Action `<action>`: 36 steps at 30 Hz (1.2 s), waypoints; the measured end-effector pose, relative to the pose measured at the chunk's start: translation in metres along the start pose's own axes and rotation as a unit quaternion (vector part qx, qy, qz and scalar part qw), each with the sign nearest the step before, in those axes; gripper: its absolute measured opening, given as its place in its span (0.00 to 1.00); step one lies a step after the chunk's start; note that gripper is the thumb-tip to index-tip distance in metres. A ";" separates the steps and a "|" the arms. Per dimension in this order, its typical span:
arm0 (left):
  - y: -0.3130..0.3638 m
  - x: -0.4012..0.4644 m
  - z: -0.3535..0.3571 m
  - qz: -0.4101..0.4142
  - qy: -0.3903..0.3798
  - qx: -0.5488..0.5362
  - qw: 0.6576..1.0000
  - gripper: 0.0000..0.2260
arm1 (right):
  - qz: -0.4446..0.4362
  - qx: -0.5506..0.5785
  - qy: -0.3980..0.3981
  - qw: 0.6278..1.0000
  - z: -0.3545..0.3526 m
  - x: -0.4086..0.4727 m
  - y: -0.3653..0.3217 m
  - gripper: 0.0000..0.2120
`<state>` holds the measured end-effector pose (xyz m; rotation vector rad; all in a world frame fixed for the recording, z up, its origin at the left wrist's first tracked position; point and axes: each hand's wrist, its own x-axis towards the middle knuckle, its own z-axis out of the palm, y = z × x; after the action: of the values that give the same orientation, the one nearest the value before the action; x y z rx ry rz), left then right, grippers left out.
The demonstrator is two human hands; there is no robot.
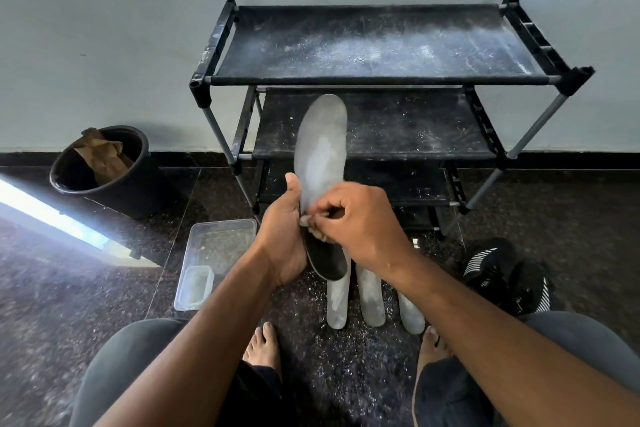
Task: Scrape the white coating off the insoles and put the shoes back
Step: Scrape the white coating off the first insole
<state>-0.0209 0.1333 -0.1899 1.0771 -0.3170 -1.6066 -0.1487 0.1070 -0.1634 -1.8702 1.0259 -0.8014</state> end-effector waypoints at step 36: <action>-0.003 -0.008 0.011 -0.014 0.028 0.025 0.999 0.37 | 0.005 0.008 0.076 0.997 0.007 0.003 0.001 0.03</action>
<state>-0.0316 0.1381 -0.1819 1.1681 -0.3081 -1.5963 -0.1416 0.1064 -0.1667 -1.8103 1.1184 -0.9537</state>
